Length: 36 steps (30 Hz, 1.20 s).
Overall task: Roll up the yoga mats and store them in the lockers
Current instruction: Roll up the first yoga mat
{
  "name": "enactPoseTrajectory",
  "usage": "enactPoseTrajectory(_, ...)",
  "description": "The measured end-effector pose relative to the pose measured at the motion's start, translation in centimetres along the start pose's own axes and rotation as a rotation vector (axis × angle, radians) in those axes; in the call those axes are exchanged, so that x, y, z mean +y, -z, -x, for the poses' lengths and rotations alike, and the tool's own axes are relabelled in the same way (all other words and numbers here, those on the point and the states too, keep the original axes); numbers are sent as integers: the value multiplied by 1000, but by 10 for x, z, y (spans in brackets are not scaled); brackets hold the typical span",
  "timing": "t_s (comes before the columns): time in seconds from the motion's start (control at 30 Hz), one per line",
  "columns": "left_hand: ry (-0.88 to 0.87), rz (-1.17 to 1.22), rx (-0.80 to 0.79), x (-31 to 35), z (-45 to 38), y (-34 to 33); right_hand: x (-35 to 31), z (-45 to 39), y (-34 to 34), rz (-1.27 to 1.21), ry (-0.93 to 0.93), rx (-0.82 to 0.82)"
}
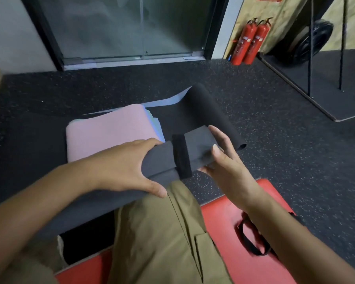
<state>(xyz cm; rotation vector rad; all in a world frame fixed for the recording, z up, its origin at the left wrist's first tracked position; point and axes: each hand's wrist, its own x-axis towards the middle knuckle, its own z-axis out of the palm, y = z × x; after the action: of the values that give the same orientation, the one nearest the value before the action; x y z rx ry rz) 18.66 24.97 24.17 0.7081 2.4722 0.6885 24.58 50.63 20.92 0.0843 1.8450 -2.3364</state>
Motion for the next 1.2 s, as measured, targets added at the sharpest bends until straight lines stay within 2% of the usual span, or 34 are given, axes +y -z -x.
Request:
enactPoseTrajectory(0.27, 17, -6, 160, -7, 11, -1, -26, -15, -20, 38, 55, -89)
enactPoseTrajectory(0.47, 103, -245, 282, -12, 17, 47, -54, -38, -40, 206, 137, -91)
enactPoseTrajectory(0.63, 252, -406, 284, -46, 38, 101, -62, -62, -73, 382, 147, -96)
enactPoseTrajectory(0.83, 518, -524, 253, -135, 96, 117, -44, -91, -129, 560, 111, -286)
enactPoseTrajectory(0.93, 637, -496, 249, -176, 139, 109, -30, -104, -163, 617, 86, -380)
enactPoseTrajectory(1.1, 864, -374, 369, -238, 214, 82, 1, -132, -220, 736, 67, -496)
enactPoseTrajectory(1.2, 999, -268, 368, -272, 251, 54, 28, -152, -249, 812, 50, -559)
